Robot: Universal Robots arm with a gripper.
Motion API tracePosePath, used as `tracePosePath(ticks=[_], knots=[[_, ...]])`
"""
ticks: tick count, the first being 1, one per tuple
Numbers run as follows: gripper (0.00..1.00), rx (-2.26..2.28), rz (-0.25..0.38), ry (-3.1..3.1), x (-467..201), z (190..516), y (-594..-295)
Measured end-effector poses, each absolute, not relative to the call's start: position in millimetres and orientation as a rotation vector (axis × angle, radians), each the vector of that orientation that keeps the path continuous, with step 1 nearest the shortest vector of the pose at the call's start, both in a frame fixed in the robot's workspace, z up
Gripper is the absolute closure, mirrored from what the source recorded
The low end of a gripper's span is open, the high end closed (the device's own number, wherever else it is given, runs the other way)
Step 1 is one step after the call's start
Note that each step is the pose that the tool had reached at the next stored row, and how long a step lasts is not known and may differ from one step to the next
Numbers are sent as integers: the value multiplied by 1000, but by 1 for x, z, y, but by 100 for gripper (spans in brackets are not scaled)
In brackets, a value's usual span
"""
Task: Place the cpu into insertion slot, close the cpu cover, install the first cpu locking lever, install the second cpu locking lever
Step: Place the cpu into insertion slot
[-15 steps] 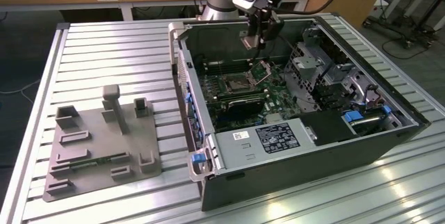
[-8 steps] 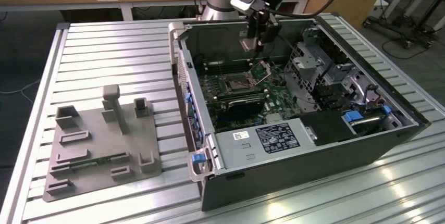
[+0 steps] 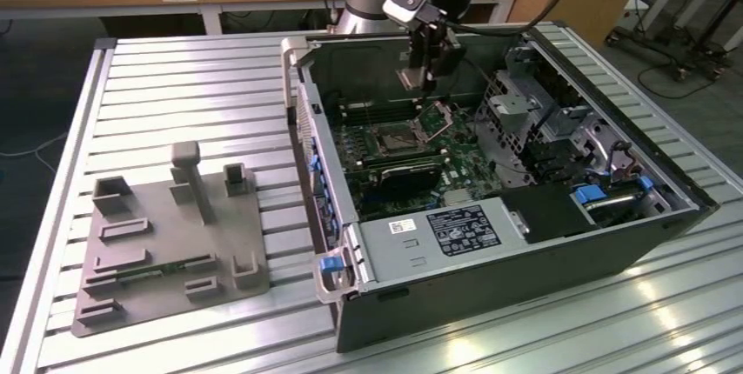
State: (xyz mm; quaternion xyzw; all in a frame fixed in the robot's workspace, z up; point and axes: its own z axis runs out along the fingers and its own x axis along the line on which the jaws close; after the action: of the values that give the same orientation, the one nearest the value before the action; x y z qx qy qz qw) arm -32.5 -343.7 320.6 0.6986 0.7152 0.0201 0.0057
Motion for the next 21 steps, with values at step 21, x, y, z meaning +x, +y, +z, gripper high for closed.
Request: tracePosePath(ticks=[21], knots=[[46,2196,45,2247,-33,303,-340]])
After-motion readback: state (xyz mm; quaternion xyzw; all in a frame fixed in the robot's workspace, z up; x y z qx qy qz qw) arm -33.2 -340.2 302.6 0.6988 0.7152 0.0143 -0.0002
